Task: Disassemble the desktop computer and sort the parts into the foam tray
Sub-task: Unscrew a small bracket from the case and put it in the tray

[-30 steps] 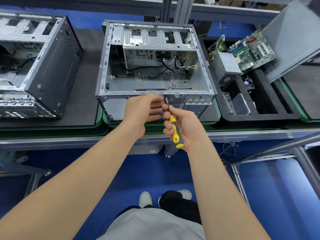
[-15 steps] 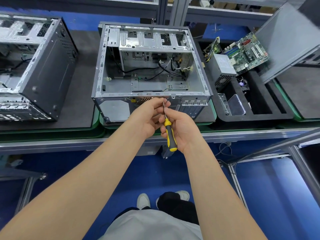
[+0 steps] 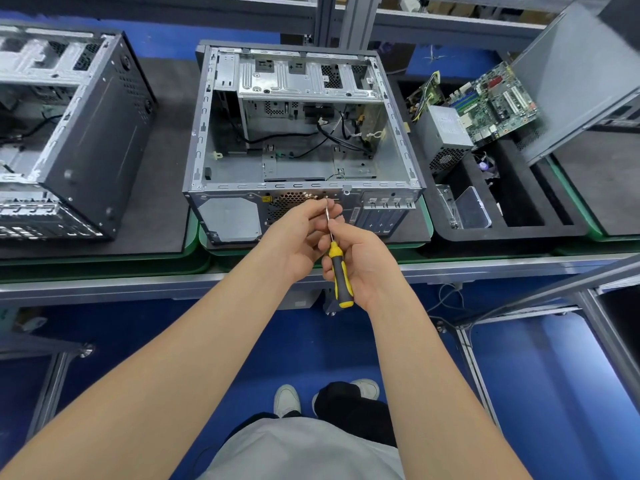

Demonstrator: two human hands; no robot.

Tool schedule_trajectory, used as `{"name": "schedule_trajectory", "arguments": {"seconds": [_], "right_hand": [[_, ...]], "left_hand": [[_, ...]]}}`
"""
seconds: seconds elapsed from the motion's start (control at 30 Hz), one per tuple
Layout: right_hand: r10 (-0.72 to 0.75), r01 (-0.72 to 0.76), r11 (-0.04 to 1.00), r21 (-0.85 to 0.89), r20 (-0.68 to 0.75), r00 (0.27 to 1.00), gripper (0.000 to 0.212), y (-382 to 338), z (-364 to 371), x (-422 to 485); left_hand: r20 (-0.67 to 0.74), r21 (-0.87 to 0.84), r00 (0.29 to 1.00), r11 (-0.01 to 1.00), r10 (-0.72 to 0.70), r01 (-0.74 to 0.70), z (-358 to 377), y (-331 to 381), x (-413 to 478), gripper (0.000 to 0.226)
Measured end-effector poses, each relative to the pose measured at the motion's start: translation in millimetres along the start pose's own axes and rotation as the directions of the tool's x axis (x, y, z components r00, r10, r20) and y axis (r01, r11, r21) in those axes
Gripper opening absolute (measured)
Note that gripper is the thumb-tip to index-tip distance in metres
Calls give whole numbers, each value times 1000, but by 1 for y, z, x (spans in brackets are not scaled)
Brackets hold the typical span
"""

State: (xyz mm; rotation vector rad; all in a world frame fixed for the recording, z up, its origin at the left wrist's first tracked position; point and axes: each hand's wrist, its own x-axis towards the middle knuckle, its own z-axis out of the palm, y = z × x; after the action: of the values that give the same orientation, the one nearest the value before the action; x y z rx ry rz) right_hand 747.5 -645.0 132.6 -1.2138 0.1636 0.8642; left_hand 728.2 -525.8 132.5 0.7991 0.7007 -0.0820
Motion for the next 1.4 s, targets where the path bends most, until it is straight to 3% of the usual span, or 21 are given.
{"name": "schedule_trajectory", "arguments": {"seconds": [0.13, 0.3, 0.4, 0.73, 0.93, 1.23, 1.33, 1.4], "right_hand": [[-18, 18, 1000, 3, 17, 1000, 25, 1, -5, -1], [-84, 82, 996, 28, 77, 994, 29, -5, -20, -5], [-142, 141, 990, 21, 78, 987, 27, -13, -33, -7], [-307, 305, 945, 122, 0, 952, 25, -52, -98, -16], [-327, 336, 930, 150, -87, 941, 28, -75, -156, -13], [-227, 241, 968, 64, -171, 959, 24, -108, -244, 15], [-145, 160, 987, 28, -295, 945, 21, -122, -266, 35], [-67, 72, 997, -5, -431, 900, 24, -132, -282, 54]], "left_hand": [[38, -36, 999, 999, 31, -30, 1, -4, -2, 14], [112, 58, 989, 993, 99, -106, 16, -10, -8, 26], [129, 90, 978, 980, 165, -178, 35, -14, -11, 23], [165, 170, 966, 959, 197, -224, 123, -34, 3, 17], [199, 248, 963, 942, 181, -228, 183, -60, 30, 14], [107, 274, 984, 947, 143, -167, 247, -93, 92, 13], [2, 331, 978, 923, 207, -196, 256, -98, 123, 11], [-67, 478, 954, 849, 291, -226, 256, -100, 143, 8]]}}
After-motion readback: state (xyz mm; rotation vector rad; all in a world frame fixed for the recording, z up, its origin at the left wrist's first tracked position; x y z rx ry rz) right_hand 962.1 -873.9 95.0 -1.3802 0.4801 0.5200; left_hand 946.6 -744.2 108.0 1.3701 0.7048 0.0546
